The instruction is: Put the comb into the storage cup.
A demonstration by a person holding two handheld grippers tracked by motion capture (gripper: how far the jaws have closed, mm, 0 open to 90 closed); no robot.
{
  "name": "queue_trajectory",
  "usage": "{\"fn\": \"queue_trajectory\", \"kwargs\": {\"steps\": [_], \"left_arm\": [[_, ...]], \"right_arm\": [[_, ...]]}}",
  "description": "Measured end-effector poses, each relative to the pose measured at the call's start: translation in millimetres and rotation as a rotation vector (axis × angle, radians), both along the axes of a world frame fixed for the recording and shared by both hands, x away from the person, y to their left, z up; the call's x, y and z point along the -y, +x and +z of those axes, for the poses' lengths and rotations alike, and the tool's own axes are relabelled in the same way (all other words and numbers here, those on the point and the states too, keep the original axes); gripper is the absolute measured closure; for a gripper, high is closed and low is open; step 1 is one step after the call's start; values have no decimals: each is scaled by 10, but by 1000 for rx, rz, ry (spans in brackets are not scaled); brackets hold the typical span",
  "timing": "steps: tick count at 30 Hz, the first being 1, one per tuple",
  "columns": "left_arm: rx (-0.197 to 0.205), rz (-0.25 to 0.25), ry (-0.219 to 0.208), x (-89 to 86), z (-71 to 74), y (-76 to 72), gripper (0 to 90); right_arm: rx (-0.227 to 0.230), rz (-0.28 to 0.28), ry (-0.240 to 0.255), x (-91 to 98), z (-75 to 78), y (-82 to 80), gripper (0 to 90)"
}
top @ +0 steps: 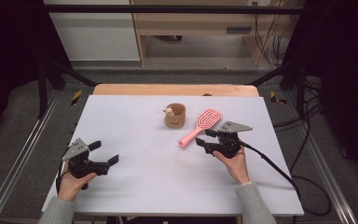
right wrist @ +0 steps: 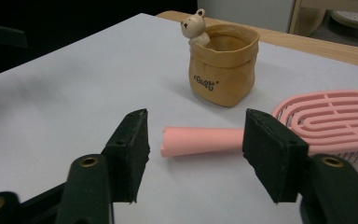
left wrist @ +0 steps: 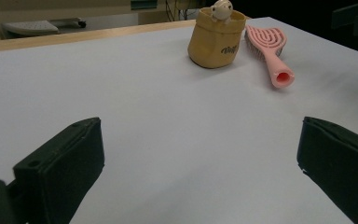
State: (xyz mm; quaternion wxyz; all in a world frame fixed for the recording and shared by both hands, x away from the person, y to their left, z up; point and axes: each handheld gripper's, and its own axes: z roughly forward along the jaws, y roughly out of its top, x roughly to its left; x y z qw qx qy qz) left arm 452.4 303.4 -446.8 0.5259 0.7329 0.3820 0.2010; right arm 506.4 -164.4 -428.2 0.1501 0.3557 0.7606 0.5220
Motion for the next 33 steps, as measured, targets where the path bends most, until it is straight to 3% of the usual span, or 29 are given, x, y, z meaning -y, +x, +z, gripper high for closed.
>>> {"fn": "queue_trajectory", "kwargs": {"steps": [5, 18, 26, 33], "left_arm": [[-1, -1, 1, -1, 0, 0, 6], [2, -3, -3, -2, 2, -2, 6], [2, -1, -1, -1, 0, 0, 6], [3, -4, -3, 0, 0, 0, 6]], "right_arm": [[-14, -2, -17, -42, 0, 51, 539], [-53, 7, -61, -222, -26, 207, 712], [-85, -5, -72, -214, -53, 312, 841], [-95, 5, -90, -257, -60, 361, 900]]}}
